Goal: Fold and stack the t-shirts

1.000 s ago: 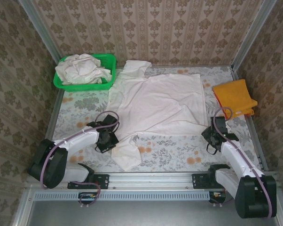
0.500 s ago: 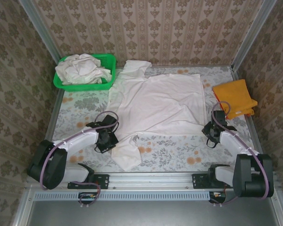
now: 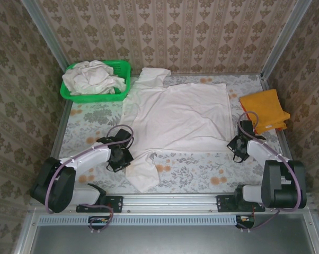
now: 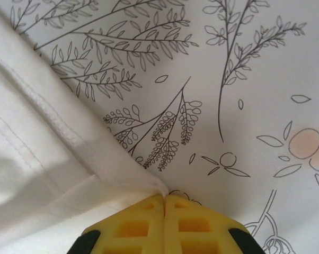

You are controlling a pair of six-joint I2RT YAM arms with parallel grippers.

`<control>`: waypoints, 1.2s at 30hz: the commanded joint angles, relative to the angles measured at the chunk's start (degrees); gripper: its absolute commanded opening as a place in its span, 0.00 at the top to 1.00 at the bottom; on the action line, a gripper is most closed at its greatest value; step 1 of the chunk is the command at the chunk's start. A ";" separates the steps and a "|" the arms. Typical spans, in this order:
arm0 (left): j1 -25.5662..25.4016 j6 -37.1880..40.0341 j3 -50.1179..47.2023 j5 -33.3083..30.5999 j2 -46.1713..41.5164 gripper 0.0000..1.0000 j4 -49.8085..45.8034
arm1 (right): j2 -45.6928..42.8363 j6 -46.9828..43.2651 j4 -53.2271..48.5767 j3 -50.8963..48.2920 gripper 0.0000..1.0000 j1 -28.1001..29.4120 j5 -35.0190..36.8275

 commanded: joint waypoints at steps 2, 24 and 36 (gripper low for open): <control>0.10 0.75 -0.70 2.18 -2.17 1.00 7.41 | -4.89 0.93 -3.18 1.39 1.00 0.18 1.09; 12.70 3.20 9.83 13.13 -10.56 1.00 -1.13 | -12.88 3.65 -12.07 10.89 1.00 0.24 3.91; 16.60 6.45 20.19 17.54 -1.12 1.00 -0.05 | -5.04 4.32 -12.91 17.84 1.00 0.18 3.85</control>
